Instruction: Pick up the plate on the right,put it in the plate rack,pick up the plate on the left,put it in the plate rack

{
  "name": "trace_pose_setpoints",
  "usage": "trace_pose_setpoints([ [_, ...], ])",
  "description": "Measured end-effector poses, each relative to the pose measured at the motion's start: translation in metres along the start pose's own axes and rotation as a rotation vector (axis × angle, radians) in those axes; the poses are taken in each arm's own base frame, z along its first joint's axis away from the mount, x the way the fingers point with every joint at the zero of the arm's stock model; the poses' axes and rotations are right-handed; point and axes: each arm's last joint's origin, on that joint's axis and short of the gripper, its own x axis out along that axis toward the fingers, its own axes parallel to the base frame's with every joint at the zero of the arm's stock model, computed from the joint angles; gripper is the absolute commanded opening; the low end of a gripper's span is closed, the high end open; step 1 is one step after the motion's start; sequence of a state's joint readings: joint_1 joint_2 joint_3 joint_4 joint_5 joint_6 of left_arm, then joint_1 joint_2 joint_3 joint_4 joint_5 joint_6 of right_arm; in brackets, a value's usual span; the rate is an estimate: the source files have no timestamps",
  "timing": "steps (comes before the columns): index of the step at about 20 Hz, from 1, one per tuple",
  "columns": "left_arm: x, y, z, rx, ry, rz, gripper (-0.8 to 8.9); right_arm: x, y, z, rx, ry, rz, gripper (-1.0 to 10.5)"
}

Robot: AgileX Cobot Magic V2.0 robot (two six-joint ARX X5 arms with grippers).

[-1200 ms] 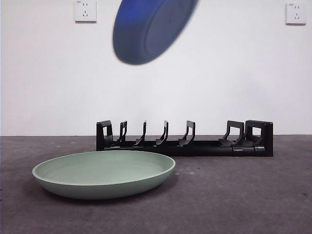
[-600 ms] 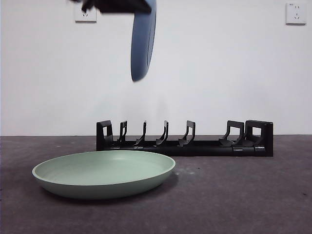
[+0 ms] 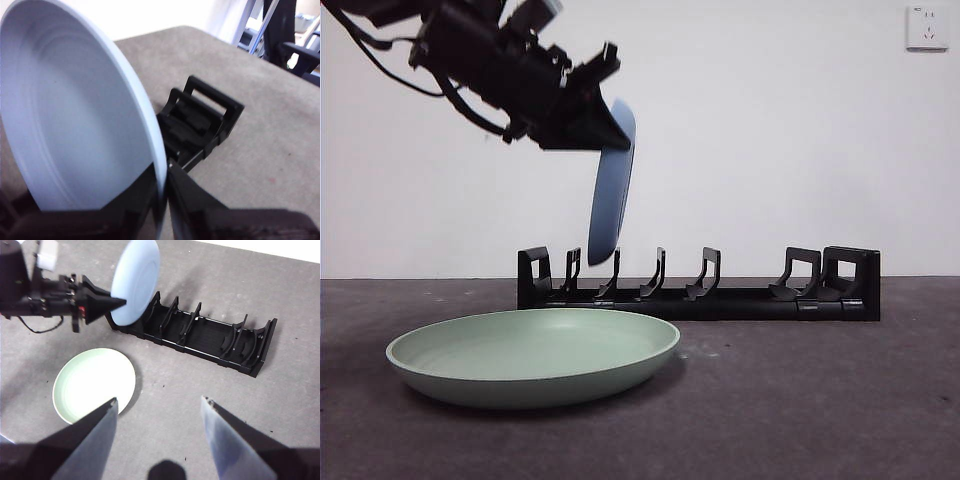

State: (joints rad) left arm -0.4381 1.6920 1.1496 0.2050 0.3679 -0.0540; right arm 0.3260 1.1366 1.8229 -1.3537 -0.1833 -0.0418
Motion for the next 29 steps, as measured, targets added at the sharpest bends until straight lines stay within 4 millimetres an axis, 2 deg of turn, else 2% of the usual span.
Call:
trace_pose_setpoints([
  [7,0.012,0.011,-0.019,-0.017,0.08,0.088,-0.09,0.0,0.0,0.0,0.0,0.0,0.0,2.8],
  [11,0.012,0.011,-0.021,0.005,0.104,0.094,0.08,0.001,0.0,0.0,-0.003,0.001,0.0,2.8],
  [12,0.012,0.011,-0.021,0.006,0.111,0.093,0.35,0.001,0.0,0.0,-0.003,0.003,0.0,2.8],
  [14,0.012,0.011,-0.024,0.001,0.144,0.098,1.8,0.004,-0.001,0.001,-0.002,0.01,0.0,2.8],
  [15,0.011,0.011,-0.027,-0.006,0.167,0.1,1.98,0.005,-0.001,0.002,-0.001,0.014,0.001,2.8],
  [23,0.009,0.011,-0.029,-0.021,0.201,0.09,1.99,0.011,-0.002,0.004,0.002,0.03,0.001,2.8],
  [25,0.002,0.008,-0.024,-0.021,0.201,0.09,2.24,0.011,-0.002,0.004,0.002,0.031,0.001,2.8],
  [27,-0.012,0.002,-0.007,-0.003,0.152,0.089,2.91,0.013,-0.003,0.005,0.002,0.036,0.002,2.8],
  [29,-0.032,-0.008,0.01,0.012,0.107,0.071,2.91,0.016,-0.003,0.006,0.001,0.044,0.002,2.8],
])
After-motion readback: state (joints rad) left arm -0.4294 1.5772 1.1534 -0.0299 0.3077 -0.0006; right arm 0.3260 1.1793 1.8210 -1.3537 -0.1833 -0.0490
